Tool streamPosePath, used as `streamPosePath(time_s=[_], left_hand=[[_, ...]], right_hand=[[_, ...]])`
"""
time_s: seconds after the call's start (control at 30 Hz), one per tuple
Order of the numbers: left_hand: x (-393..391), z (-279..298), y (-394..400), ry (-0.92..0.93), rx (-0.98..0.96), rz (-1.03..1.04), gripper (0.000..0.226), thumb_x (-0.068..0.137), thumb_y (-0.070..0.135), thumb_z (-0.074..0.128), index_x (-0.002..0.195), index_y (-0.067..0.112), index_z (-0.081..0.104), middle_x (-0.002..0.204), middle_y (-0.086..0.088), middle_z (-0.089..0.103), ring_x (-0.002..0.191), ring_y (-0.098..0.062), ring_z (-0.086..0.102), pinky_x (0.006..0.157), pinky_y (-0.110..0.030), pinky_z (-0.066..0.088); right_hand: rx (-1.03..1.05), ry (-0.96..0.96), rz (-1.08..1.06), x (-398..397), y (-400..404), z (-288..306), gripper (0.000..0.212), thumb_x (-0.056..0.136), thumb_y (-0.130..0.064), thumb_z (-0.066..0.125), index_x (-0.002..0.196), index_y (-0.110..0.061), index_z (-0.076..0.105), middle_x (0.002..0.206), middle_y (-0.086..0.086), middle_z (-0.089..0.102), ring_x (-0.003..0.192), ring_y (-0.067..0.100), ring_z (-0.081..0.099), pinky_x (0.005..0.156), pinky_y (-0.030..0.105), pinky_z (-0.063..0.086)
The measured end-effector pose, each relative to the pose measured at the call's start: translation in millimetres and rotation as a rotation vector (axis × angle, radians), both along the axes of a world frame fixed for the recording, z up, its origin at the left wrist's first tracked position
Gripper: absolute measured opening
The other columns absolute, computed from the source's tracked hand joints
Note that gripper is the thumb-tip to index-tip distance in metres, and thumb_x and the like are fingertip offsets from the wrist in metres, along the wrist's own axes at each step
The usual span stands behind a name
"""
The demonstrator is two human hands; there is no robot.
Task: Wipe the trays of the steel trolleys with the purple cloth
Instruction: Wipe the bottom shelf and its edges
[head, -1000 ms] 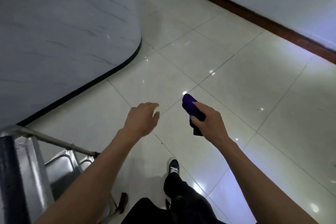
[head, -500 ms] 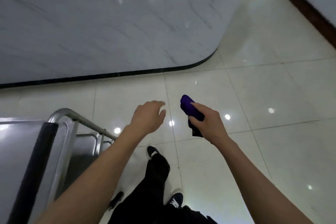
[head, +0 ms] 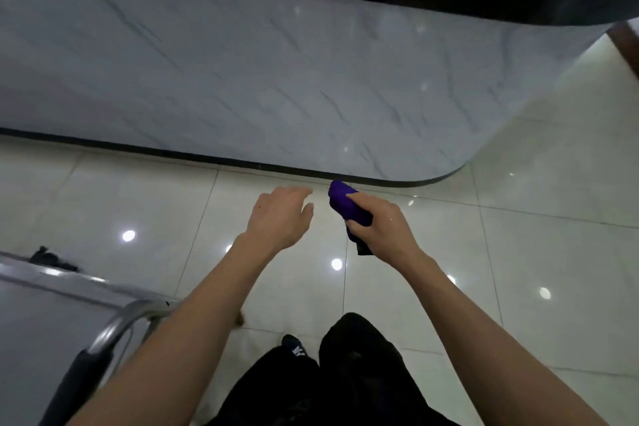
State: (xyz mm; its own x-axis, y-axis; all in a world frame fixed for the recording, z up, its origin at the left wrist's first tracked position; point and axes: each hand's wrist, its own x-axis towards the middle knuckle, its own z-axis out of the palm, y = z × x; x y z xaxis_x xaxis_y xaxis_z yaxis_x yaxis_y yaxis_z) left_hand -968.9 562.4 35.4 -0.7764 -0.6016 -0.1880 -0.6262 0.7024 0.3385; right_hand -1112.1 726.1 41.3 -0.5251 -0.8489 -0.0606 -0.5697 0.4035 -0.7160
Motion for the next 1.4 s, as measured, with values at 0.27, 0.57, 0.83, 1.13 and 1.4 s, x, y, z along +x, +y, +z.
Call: streamPosePath(time_s=[0.27, 0.57, 0.83, 1.13, 1.4], left_hand=[[-39.1, -15.6, -118.5, -0.073, 0.034, 0.181, 0.044, 0.105, 0.038, 0.042, 0.146, 0.024, 0.048, 0.146, 0.001, 0.054, 0.130, -0.022, 0.052, 0.106, -0.041, 0.040], [-25.6, -18.9, -227.8, -0.140, 0.109, 0.552, 0.045, 0.105, 0.038, 0.041, 0.147, 0.024, 0.047, 0.146, 0.001, 0.053, 0.128, -0.022, 0.053, 0.105, -0.040, 0.041], [67.2, -39.4, -292.7, -0.078, 0.154, 0.975, 0.045, 0.104, 0.039, 0.041, 0.145, 0.025, 0.048, 0.145, 0.001, 0.054, 0.128, -0.022, 0.052, 0.104, -0.040, 0.040], [183.9, -51.1, -353.1, 0.058, 0.209, 1.364, 0.045, 0.104, 0.036, 0.042, 0.146, 0.021, 0.049, 0.145, -0.003, 0.055, 0.129, -0.024, 0.053, 0.110, -0.043, 0.040], [250.4, -60.5, -353.1, 0.116, 0.196, 1.683, 0.044, 0.103, 0.035, 0.044, 0.144, 0.022, 0.051, 0.143, -0.001, 0.056, 0.130, -0.022, 0.052, 0.108, -0.043, 0.041]], right_hand=[[0.035, 0.018, 0.200, -85.2, -155.9, -18.5, 0.039, 0.081, -0.021, 0.070, 0.117, -0.034, 0.064, 0.101, -0.014, 0.068, 0.086, 0.007, 0.061, 0.075, 0.021, 0.051], [0.070, 0.016, 0.619, -121.0, -353.1, -29.0, 0.040, 0.083, -0.020, 0.071, 0.123, -0.026, 0.066, 0.104, -0.013, 0.069, 0.090, 0.011, 0.062, 0.080, 0.026, 0.049], [0.101, -0.014, 1.047, -23.7, -508.2, -41.1, 0.047, 0.080, -0.019, 0.070, 0.116, -0.042, 0.051, 0.109, -0.021, 0.059, 0.090, 0.000, 0.058, 0.071, 0.004, 0.043], [0.225, 0.049, 1.407, 121.5, -625.7, -55.5, 0.048, 0.084, -0.020, 0.073, 0.116, -0.050, 0.053, 0.098, -0.032, 0.061, 0.082, 0.000, 0.064, 0.062, 0.013, 0.053], [0.248, 0.110, 1.750, 243.7, -693.1, -57.1, 0.043, 0.084, -0.022, 0.074, 0.125, -0.030, 0.063, 0.103, -0.016, 0.065, 0.091, 0.011, 0.064, 0.082, 0.034, 0.054]])
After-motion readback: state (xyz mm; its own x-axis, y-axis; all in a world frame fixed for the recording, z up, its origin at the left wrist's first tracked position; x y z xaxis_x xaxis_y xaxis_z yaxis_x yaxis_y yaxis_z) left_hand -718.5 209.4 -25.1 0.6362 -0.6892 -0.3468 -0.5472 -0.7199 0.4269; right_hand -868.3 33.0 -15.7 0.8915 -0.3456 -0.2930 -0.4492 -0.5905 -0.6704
